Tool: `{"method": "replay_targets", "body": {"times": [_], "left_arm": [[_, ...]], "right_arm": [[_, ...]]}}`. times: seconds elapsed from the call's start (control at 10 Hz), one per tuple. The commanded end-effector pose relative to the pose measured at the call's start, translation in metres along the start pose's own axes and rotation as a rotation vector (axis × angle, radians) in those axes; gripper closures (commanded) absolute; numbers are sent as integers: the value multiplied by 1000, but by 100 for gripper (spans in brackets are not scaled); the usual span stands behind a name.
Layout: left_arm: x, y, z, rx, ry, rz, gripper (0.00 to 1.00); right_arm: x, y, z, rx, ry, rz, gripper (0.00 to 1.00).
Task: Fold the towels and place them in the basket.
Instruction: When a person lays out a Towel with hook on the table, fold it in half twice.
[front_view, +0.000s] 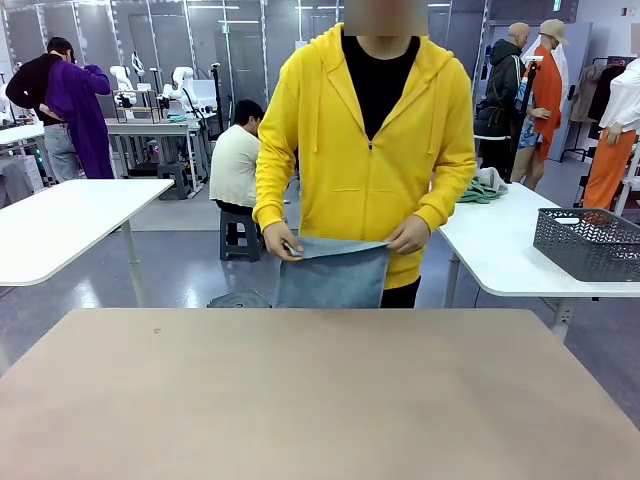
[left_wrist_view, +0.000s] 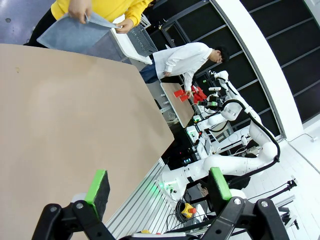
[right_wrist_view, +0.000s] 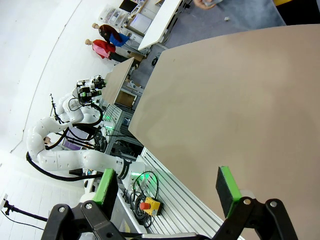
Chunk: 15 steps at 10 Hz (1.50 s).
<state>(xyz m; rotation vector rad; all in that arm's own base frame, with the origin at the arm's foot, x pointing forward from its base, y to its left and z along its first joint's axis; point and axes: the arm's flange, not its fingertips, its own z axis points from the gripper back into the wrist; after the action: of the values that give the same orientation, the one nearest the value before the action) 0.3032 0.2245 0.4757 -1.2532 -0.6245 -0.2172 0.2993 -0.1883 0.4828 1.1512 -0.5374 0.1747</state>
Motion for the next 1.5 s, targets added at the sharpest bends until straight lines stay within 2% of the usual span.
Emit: {"method": "replay_targets", "body": {"times": [0.0, 1.4], "left_arm": [[0, 0, 1, -16, 0, -5, 0], [0, 0, 1, -16, 0, -5, 0]], "right_arm": [[0, 0, 1, 4, -2, 14, 0], [0, 0, 1, 4, -2, 14, 0]]}}
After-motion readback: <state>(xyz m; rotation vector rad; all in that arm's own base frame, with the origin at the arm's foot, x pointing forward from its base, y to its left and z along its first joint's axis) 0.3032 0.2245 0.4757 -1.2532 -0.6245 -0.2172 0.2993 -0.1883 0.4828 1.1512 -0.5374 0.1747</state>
